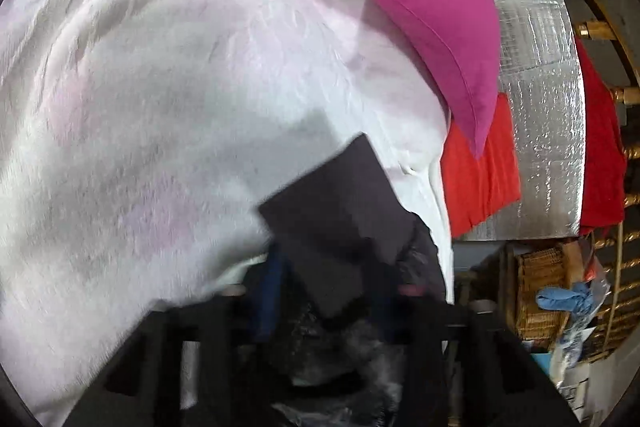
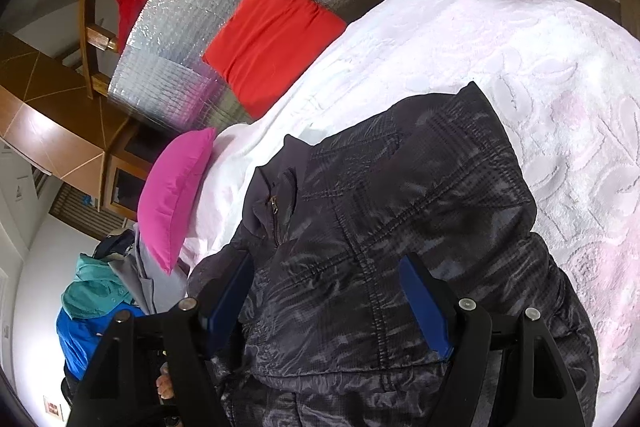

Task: Fold large clothes

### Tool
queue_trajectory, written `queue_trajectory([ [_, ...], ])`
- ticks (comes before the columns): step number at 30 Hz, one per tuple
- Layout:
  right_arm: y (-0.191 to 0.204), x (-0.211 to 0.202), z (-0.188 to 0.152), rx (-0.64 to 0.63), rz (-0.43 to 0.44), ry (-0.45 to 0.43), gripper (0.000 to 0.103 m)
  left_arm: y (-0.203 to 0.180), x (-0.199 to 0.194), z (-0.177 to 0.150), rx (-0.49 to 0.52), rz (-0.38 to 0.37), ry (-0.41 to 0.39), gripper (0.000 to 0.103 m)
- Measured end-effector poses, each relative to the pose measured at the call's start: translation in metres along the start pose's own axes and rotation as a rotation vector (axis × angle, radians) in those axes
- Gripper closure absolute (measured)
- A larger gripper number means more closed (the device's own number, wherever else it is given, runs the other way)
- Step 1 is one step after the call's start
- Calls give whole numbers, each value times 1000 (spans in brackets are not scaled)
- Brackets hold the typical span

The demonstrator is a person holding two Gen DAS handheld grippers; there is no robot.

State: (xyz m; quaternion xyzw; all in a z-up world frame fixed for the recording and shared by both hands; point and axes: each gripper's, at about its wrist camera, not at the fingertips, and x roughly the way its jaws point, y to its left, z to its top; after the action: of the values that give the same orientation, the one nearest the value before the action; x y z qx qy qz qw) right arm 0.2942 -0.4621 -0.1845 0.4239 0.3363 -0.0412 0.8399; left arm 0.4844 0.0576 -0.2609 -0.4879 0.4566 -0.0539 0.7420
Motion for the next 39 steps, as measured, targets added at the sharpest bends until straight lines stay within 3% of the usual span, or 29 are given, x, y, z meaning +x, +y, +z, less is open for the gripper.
queue_trajectory([
  [2,-1,0,1,4,-1,-3,25,-11,-10,1,44,10,-22,93],
  [5,-3,-2,2,11,1,-8,25,-36,-29,-1,137,-10,-56,94],
  [9,-6,-6,4,24,6,-14,25,-94,-39,-25,317,-15,-31,95],
  [14,-13,-17,7,39,14,-31,25,-170,-38,-83,528,-64,41,95],
  [19,-22,-23,12,69,20,-36,25,-227,-36,-169,729,-128,163,95],
  [24,-32,-32,18,96,27,-51,25,-255,-14,-231,845,-149,313,94],
  [25,-34,-33,19,102,30,-53,25,-256,-10,-240,860,-133,338,93],
  [26,-36,-33,20,108,32,-53,25,-256,-4,-246,865,-108,366,83],
  [27,-38,-34,21,115,39,-48,25,-252,2,-248,865,-84,407,76],
  [29,-42,-31,22,133,66,-25,25,-245,3,-247,865,-71,415,63],
  [34,-60,-15,24,226,137,60,25,-204,-19,-200,802,-41,322,57],
  [39,-82,0,23,327,184,108,25,-143,-32,-142,704,81,184,57],
])
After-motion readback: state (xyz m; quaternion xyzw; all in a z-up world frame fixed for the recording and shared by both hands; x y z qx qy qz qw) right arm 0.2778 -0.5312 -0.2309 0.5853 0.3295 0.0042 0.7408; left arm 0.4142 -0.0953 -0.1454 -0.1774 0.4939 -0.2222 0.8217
